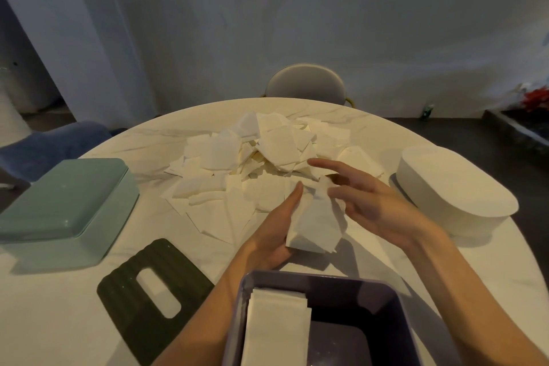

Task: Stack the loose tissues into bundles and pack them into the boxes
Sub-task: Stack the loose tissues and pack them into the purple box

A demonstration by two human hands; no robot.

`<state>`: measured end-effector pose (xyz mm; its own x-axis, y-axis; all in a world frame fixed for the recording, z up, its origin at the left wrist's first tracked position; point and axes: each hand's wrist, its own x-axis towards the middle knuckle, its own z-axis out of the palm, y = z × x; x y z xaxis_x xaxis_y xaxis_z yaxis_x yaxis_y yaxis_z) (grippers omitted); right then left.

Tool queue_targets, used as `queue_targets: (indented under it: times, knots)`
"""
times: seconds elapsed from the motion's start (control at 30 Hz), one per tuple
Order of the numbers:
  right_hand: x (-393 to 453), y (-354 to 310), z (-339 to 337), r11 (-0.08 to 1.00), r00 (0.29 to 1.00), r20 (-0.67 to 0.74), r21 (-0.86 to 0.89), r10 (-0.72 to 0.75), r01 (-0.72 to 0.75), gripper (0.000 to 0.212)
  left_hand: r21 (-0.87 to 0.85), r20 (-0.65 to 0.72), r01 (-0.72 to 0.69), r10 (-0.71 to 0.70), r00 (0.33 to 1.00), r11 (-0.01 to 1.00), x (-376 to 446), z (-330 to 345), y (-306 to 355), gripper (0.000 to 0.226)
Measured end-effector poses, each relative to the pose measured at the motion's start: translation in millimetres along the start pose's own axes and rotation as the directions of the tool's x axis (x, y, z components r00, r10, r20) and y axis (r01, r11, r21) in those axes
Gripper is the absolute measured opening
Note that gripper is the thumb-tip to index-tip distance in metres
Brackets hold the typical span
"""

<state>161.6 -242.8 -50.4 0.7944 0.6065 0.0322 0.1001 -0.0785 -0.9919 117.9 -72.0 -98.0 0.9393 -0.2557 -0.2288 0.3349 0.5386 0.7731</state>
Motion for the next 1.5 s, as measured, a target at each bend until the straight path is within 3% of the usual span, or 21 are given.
queue_targets:
  times: [0.17, 0.23, 0.37, 0.47, 0.53, 0.6, 0.67, 0.77, 0.9, 1.0, 1.17, 1.23, 1.37, 1.43, 1.5]
  knots:
    - [8.0, 16.7, 10.9, 0.916, 0.966, -0.190, -0.390, -0.175, 0.090, 0.047, -0.077, 0.162, 0.093, -0.080, 0.984, 0.993, 4.9, -7.3, -2.2, 0.072]
    - [10.5, 22.0, 13.3, 0.876, 0.946, -0.218, -0.468, -0.241, 0.116, 0.054, -0.054, 0.174, 0.075, -0.064, 0.983, 0.996, 5.5, -8.7, -1.5, 0.071]
    - [14.5, 29.7, 14.0, 0.853, 0.927, -0.163, -0.469, -0.338, 0.229, 0.054, 0.047, 0.053, 0.043, -0.046, 0.998, 0.998, -0.2, -5.2, 2.1, 0.044]
    - [21.7, 36.1, 6.8, 0.771, 0.876, -0.190, -0.579, -0.444, 0.265, 0.039, 0.049, -0.051, -0.103, 0.105, 0.993, 0.994, 4.5, -14.4, 6.0, 0.034]
    - [28.7, 41.0, -3.5, 0.730, 0.904, -0.170, -0.656, -0.394, 0.195, 0.035, -0.021, -0.203, -0.204, 0.196, 0.959, 0.979, 12.6, -27.7, 15.7, 0.031]
    - [36.4, 45.3, -5.0, 0.688, 0.970, -0.029, -0.710, -0.241, 0.150, 0.045, -0.097, -0.339, -0.293, 0.245, 0.908, 0.951, 15.5, -44.0, 28.9, 0.038]
    - [46.9, 49.5, 2.8, 0.675, 0.989, 0.107, -0.723, -0.101, 0.147, 0.061, -0.120, -0.388, -0.382, 0.311, 0.868, 0.916, 14.5, -58.7, 36.2, 0.040]
    - [68.5, 54.1, 19.0, 0.601, 0.986, 0.167, -0.787, -0.016, 0.143, 0.071, -0.152, -0.417, -0.444, 0.350, 0.839, 0.883, 8.3, -68.7, 39.4, 0.044]
    - [85.8, 58.6, 36.4, 0.385, 0.981, 0.150, -0.904, -0.122, 0.186, 0.059, -0.187, -0.447, -0.460, 0.342, 0.827, 0.868, 7.1, -72.2, 46.4, 0.048]
    - [90.3, 66.1, 46.0, 0.300, 0.962, 0.081, -0.940, -0.260, 0.160, 0.041, -0.241, -0.437, -0.463, 0.331, 0.836, 0.853, 9.5, -76.3, 48.5, 0.047]
    - [90.3, 74.0, 46.0, 0.342, 0.886, 0.047, -0.912, -0.462, 0.227, 0.019, -0.184, -0.468, -0.463, 0.337, 0.817, 0.867, 11.5, -75.8, 47.6, 0.038]
    - [86.0, 73.5, 41.8, 0.422, 0.873, 0.026, -0.868, -0.487, 0.261, 0.017, -0.117, -0.482, -0.473, 0.366, 0.796, 0.873, 10.6, -74.7, 47.7, 0.034]
    - [73.7, 60.4, 26.8, 0.754, 0.906, -0.195, -0.632, -0.376, 0.177, 0.014, -0.001, -0.494, -0.480, 0.417, 0.763, 0.877, 9.5, -73.2, 47.8, 0.033]
    - [66.4, 48.3, 18.5, 0.842, 0.902, -0.306, -0.530, -0.303, 0.102, 0.014, 0.070, -0.474, -0.441, 0.419, 0.775, 0.895, 9.7, -73.1, 44.6, 0.037]
    - [55.5, 33.7, 11.4, 0.928, 0.932, -0.300, -0.363, -0.205, 0.087, 0.018, 0.126, -0.422, -0.412, 0.424, 0.801, 0.902, 10.1, -73.9, 41.1, 0.043]
